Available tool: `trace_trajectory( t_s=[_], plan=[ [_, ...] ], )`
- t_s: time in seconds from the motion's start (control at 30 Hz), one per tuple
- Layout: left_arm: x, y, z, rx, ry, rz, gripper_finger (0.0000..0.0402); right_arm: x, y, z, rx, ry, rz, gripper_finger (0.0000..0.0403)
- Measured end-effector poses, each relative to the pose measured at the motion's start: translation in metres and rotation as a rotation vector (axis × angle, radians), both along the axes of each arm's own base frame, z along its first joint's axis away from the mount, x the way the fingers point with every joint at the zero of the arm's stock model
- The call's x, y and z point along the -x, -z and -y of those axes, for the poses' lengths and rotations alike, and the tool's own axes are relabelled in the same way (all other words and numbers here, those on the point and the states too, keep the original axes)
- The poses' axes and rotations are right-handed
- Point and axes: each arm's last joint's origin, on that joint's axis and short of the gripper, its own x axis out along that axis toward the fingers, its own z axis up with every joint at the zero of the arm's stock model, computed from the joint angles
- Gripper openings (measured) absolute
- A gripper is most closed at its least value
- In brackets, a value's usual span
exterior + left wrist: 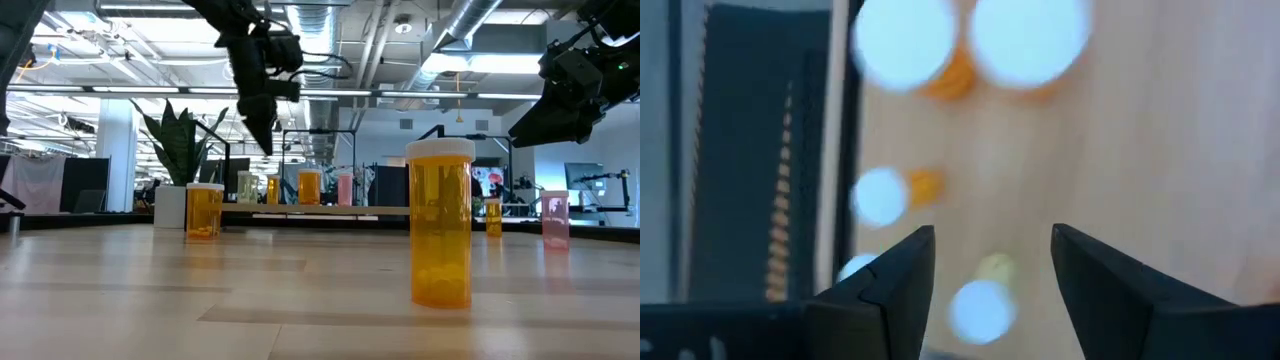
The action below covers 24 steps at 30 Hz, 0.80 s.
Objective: Pick and place medicine bottles onto shelf by color
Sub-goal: Put the bottom small orange pill bottle on the shelf aligned with the small orange pill bottle
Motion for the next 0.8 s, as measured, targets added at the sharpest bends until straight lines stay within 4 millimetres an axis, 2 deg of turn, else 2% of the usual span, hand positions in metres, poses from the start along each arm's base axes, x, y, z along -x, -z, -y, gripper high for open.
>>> trace_trajectory(
  t_s=[0.17, 0.3, 0.57, 0.8],
  plan=[
    [-0.016, -0.005, 0.029, 0.088, -0.003, 0.071, 0.0188, 0.0, 0.0, 0.0, 0.0, 0.0, -0.001, 0.0225],
    [-0.032, -0.005, 0.064, 0.116, 0.046, 0.077, 0.0188, 0.0, 0.0, 0.0, 0.0, 0.0, -0.001, 0.0225],
    [-0.058, -0.006, 0.156, 0.091, 0.205, 0.099, 0.0188, 0.0, 0.0, 0.0, 0.0, 0.0, -0.001, 0.0225],
    [-0.075, -0.014, 0.245, 0.122, 0.363, 0.293, 0.0188, 0.0, 0.0, 0.0, 0.0, 0.0, 0.0, 0.0225]
  ],
)
